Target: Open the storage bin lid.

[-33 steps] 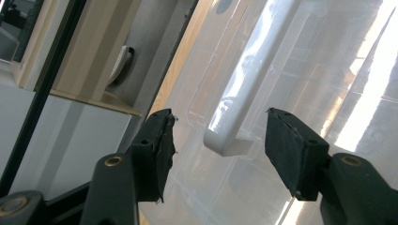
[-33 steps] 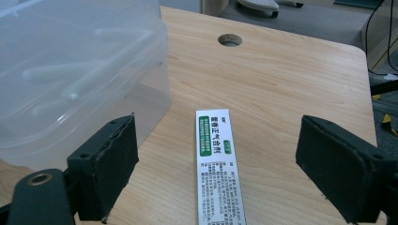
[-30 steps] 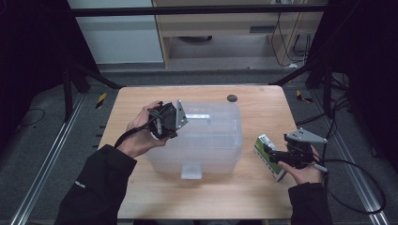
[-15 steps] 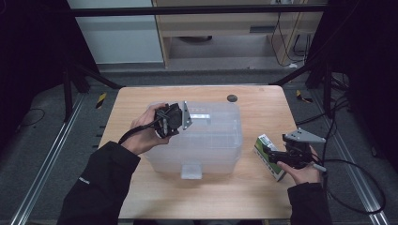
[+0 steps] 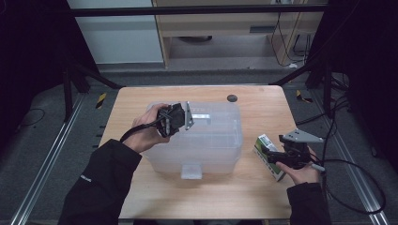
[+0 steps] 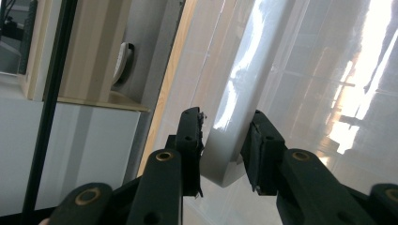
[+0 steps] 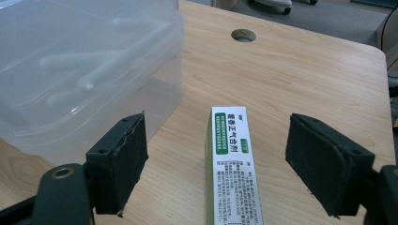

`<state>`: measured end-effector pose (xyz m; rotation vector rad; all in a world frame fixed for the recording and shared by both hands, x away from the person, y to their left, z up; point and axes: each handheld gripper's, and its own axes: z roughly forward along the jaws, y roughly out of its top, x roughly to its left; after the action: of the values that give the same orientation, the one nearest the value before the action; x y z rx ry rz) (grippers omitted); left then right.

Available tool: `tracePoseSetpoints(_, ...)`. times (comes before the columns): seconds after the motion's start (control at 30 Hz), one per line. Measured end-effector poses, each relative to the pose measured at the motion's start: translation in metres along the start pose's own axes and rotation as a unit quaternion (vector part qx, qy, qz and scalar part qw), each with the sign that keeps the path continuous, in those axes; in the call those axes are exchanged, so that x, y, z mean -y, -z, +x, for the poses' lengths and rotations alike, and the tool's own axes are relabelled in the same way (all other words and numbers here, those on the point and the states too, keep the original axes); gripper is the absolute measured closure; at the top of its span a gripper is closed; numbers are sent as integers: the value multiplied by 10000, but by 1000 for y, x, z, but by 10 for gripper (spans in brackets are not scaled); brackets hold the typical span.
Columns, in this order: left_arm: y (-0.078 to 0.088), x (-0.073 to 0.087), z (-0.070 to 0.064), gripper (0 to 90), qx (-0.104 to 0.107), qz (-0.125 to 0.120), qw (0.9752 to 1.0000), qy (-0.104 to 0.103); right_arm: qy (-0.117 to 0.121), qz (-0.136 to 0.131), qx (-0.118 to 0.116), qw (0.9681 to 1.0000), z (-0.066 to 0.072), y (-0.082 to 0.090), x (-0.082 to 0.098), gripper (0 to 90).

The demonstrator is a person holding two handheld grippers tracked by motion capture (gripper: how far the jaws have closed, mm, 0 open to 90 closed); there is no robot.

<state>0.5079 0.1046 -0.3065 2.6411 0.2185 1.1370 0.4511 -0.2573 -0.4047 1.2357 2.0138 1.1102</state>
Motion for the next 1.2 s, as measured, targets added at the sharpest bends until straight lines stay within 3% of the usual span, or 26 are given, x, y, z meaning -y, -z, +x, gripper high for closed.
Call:
tracePoseSetpoints(0.53,1,-4,-1,701,-78,152,9996,-226,74,73,-141,9998,7,-2,-2,277)
tracePoseSetpoints(0.77,0,-4,2,703,39,130,9997,-190,104,120,-381,9991,12,-2,-3,392)
tracePoseSetpoints(1.2,1,-5,7,702,6,104,9999,-138,154,104,-655,9977,17,1,-6,593)
